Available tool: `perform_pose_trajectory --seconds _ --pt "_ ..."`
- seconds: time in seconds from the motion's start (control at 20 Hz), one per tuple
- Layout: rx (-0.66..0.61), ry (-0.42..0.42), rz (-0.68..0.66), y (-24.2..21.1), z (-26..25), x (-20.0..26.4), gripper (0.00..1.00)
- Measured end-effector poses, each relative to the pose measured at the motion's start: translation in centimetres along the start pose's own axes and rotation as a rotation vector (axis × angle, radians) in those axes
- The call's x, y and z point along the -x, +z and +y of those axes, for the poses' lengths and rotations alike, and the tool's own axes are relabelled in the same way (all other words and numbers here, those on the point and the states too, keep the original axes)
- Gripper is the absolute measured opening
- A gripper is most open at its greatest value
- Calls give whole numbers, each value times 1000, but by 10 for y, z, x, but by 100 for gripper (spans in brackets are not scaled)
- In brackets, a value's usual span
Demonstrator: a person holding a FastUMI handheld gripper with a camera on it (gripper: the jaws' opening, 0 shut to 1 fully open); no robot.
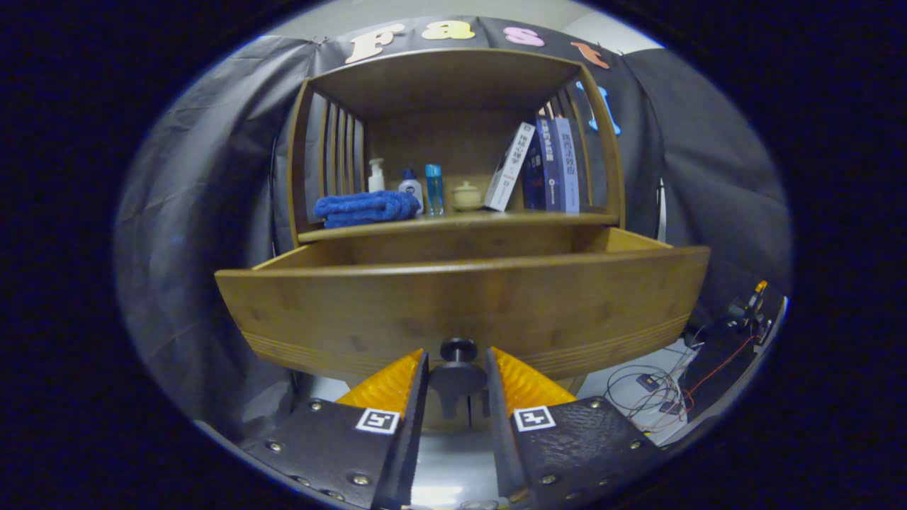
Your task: Pull open the drawer, take out the items inside it, and place them on the countertop above the cabinet.
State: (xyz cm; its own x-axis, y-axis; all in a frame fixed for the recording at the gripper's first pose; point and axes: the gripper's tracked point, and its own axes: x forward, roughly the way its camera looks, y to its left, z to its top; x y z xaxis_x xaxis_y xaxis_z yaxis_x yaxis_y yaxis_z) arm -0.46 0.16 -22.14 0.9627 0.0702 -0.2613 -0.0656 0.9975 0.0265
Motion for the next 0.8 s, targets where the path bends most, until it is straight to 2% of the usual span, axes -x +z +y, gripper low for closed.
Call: perform_pose_trajectory --seconds 0.2,0.35,0.45,0.65,0.8 --pt "-40 2 -109 72 5 -3 44" --pt "-27 -1 -104 99 8 -29 44" --pt "-39 25 -87 107 14 -53 44" --pt "-67 15 74 92 9 -109 44" --pt "-9 -29 199 77 -1 -133 44"
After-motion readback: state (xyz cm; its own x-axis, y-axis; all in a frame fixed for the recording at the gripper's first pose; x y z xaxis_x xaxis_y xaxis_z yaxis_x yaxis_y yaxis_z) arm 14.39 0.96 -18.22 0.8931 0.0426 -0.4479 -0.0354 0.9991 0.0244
